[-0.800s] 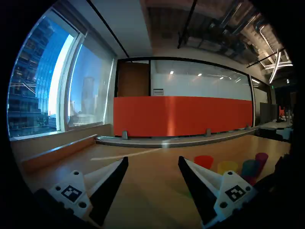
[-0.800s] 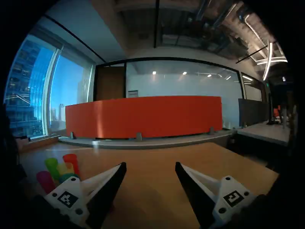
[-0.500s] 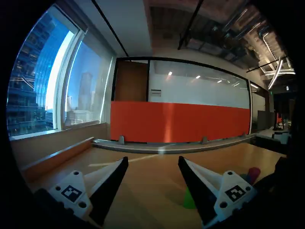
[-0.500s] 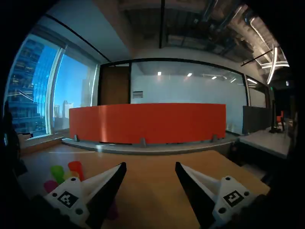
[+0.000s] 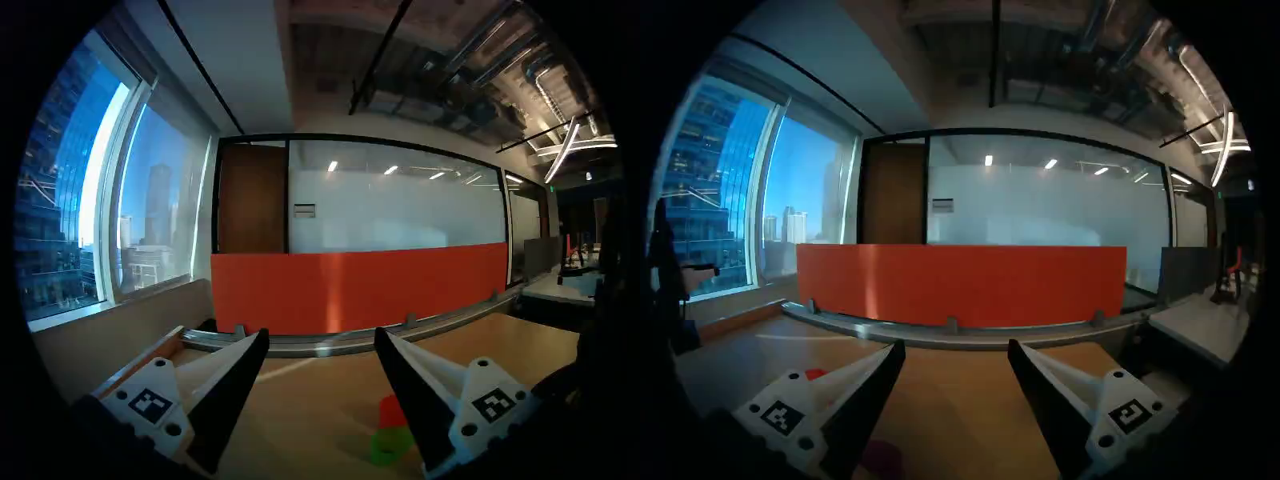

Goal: Pour water

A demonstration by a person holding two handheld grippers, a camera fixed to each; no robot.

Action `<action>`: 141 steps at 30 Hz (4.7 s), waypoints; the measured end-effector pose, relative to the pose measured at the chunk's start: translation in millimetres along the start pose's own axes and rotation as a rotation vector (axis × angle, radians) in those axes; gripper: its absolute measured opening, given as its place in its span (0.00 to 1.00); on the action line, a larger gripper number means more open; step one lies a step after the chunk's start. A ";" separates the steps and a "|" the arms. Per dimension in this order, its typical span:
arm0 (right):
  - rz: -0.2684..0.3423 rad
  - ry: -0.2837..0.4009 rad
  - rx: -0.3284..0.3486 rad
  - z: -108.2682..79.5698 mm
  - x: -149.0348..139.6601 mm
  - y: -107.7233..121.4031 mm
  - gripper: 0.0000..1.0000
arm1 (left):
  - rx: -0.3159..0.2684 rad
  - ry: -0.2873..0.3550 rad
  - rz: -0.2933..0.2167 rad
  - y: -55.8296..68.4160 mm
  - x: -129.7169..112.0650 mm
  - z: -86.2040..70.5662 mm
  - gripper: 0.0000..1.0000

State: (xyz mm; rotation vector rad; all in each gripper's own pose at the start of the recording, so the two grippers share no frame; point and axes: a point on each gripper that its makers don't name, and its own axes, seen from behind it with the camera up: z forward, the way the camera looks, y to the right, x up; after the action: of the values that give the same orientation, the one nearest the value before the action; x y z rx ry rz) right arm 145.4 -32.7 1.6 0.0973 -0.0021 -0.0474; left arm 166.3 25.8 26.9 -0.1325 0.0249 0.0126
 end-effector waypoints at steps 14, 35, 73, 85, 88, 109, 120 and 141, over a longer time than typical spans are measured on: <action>0.032 -0.022 0.135 -3.2 3.4 -20.9 0.99 | -0.146 -0.001 -0.031 24.8 20.7 0.1 0.97; 0.015 -0.007 0.428 -22.4 24.5 -75.2 0.99 | -0.405 -0.059 -0.087 59.5 18.2 -12.0 0.97; -0.155 -0.191 0.698 -37.4 -41.7 -135.6 0.99 | -0.546 -0.288 0.032 71.6 -104.5 -20.6 0.97; -0.173 -0.240 0.726 -30.7 -71.1 -142.1 0.99 | -0.571 -0.369 0.043 79.3 -153.5 -19.3 0.97; -0.181 -0.254 0.731 -28.9 -79.0 -142.7 0.99 | -0.575 -0.391 0.052 81.0 -166.7 -17.8 0.97; -0.248 -0.356 0.790 -9.5 -137.9 -155.5 0.99 | -0.609 -0.556 0.154 96.3 -251.8 -5.4 0.98; -0.317 -0.405 0.838 -8.0 -165.2 -166.9 0.99 | -0.601 -0.612 0.208 99.1 -279.7 9.9 0.98; -0.395 -0.492 0.908 0.8 -204.9 -188.9 0.99 | -0.631 -0.660 0.188 108.7 -296.8 36.7 0.98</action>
State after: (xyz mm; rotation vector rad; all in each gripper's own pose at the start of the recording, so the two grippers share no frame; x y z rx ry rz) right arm -68.3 -210.9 -15.9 0.9926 -0.5007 -0.4647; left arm -131.0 135.2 56.6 -0.7507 -0.6311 0.2520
